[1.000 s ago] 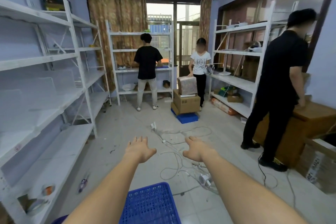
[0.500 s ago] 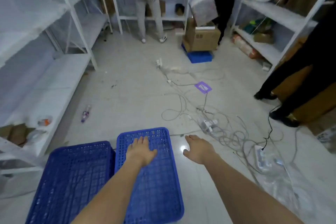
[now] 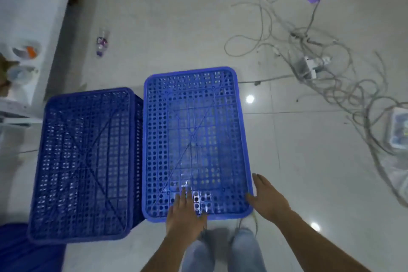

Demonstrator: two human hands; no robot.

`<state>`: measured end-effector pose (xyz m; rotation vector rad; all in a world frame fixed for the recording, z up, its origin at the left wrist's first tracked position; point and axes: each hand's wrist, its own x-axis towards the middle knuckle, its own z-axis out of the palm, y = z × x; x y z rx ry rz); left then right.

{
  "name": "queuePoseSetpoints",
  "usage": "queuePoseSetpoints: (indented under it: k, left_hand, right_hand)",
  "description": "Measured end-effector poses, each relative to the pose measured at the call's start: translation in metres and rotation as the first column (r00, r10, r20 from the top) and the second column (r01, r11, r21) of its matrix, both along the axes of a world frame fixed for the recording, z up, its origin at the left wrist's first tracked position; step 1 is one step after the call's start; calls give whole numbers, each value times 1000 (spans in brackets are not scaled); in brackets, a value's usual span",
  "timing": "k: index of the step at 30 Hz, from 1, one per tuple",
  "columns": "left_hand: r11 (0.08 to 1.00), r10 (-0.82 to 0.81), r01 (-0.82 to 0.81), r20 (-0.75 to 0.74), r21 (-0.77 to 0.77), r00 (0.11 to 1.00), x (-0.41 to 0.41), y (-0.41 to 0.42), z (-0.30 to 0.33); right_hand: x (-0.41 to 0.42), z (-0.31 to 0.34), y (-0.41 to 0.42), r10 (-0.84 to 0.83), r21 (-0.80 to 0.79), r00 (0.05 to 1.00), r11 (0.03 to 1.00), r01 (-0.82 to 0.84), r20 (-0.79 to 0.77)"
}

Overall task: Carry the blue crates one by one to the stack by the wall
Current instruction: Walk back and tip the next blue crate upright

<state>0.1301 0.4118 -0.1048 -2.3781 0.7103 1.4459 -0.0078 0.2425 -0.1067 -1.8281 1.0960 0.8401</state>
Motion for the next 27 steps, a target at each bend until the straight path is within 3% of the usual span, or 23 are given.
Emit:
queuePoseSetpoints:
  k: [3,7,11,17,21,24,27]
  left_hand:
    - [997,67,-67,22,-24,997,8,5,-55]
    - [990,122,-115,84,-80,989,24,10,-112]
    - [983,161,-148,122,-104,979,37,4,-147]
    - [915,374,-328,192,-234,907,32,-12,-167]
    - [869,484,-443,195,-222,853,37,-23,-162]
    - [825,557,-504,215,-256,802,44,-23,-151]
    - [824,541,-461,220,-328,811,47,-11,-141]
  right_hand:
    - [2,-53,-1,-190,25,982,982,190,15]
    - [18,-98,-8,-472,22,881,881,472,19]
    - [43,-136,-23,-596,57,797,803,593,94]
    - [77,-164,-51,-776,40,595,614,788,209]
    - [75,-161,-65,-719,31,675,687,726,165]
    - [71,-149,-56,-710,45,643,681,731,285]
    - [67,-123,-39,-651,-17,632,691,723,420]
